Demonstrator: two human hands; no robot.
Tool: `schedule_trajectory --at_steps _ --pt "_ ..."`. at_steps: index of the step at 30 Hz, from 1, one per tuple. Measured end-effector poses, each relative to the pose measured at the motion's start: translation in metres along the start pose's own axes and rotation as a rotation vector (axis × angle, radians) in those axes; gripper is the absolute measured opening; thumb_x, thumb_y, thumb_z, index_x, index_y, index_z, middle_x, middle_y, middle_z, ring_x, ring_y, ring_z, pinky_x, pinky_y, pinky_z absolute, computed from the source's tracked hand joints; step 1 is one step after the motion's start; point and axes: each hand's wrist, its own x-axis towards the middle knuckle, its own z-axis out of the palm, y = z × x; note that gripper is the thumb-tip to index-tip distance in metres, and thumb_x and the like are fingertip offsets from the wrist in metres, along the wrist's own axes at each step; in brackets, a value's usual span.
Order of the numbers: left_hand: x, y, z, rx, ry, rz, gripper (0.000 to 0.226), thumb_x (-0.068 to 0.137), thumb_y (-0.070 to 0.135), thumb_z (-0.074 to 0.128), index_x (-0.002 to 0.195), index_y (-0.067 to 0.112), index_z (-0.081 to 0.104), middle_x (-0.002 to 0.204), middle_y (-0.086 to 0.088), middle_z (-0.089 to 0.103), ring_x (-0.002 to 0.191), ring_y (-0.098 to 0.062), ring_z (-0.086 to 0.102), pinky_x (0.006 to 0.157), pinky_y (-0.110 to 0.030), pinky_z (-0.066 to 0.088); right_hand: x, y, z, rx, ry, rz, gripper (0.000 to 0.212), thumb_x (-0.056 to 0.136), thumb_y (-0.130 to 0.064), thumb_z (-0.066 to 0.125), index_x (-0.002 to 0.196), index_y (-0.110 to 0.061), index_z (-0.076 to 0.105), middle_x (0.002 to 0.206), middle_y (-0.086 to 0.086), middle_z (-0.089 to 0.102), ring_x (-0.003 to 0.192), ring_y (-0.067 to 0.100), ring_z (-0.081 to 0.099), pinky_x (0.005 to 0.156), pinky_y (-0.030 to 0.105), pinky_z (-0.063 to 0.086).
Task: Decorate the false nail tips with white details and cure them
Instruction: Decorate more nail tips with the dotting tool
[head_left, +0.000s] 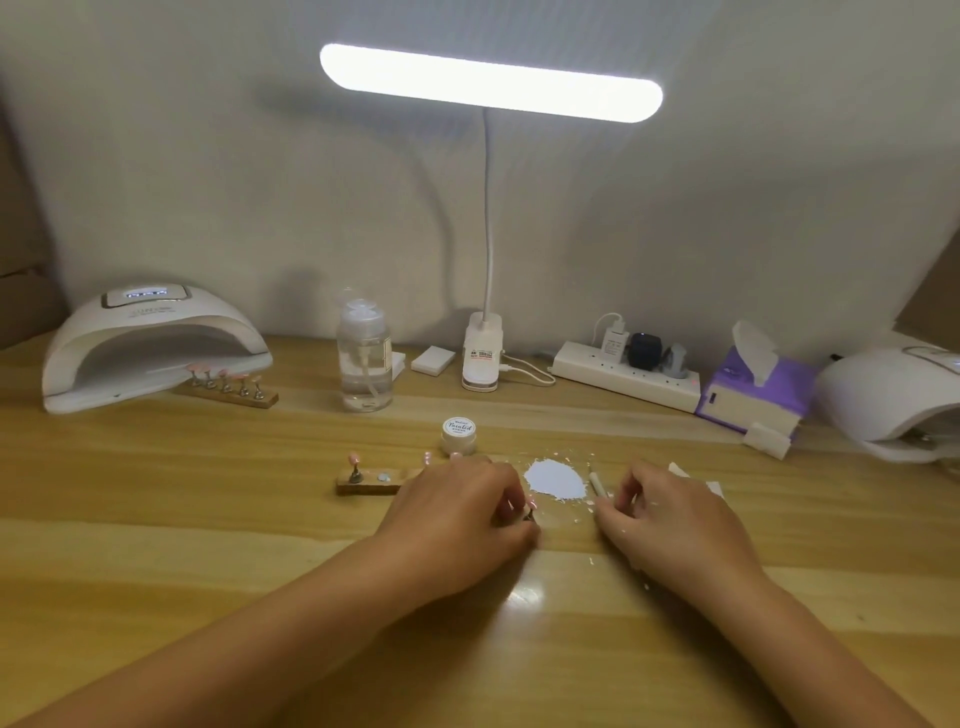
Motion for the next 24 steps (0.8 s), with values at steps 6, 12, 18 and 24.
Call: schedule_trajectory --at_steps 6,12,18,24 --pt "0.012 0.005 -0.001 -0.074 -0.020 -0.034 0.005 0.089 0.037 0.064 0.094 0.035 0.065 0.093 0.021 0.064 0.075 0.004 0.051 0.069 -0.026 0.043 0.007 -0.001 -0.009 0.576 0.101 0.170 0.022 0.089 -0.035 0.063 0.072 -0.021 0.067 0.056 -0.007 0.062 0.056 0.012 0.057 0.059 0.031 0.048" --pt "0.005 0.004 0.011 -0.140 0.134 0.000 0.011 0.091 0.036 0.062 0.085 0.042 0.054 0.093 0.024 0.060 0.078 0.005 0.060 0.074 -0.021 0.046 0.009 -0.004 -0.017 1.287 0.018 0.295 0.031 0.095 -0.020 0.039 0.064 -0.018 0.039 0.046 -0.006 0.036 0.036 0.005 0.021 0.032 0.018 0.019" --pt "0.005 -0.003 0.021 -0.252 0.153 0.007 0.014 0.088 0.031 0.067 0.084 0.041 0.058 0.093 0.031 0.062 0.077 0.001 0.062 0.073 -0.011 0.040 0.008 -0.005 -0.007 1.321 0.004 0.285 0.031 0.094 -0.021 0.036 0.062 -0.018 0.037 0.044 -0.002 0.037 0.037 0.008 0.025 0.033 0.018 0.022" --pt "0.007 -0.006 0.023 -0.384 0.104 0.003 0.008 0.084 0.032 0.069 0.082 0.037 0.063 0.093 0.036 0.062 0.066 -0.002 0.060 0.074 -0.024 0.037 0.009 -0.005 0.003 1.136 0.087 0.111 0.022 0.099 -0.025 0.054 0.086 -0.010 0.064 0.065 0.006 0.071 0.048 0.008 0.057 0.041 0.017 0.041"
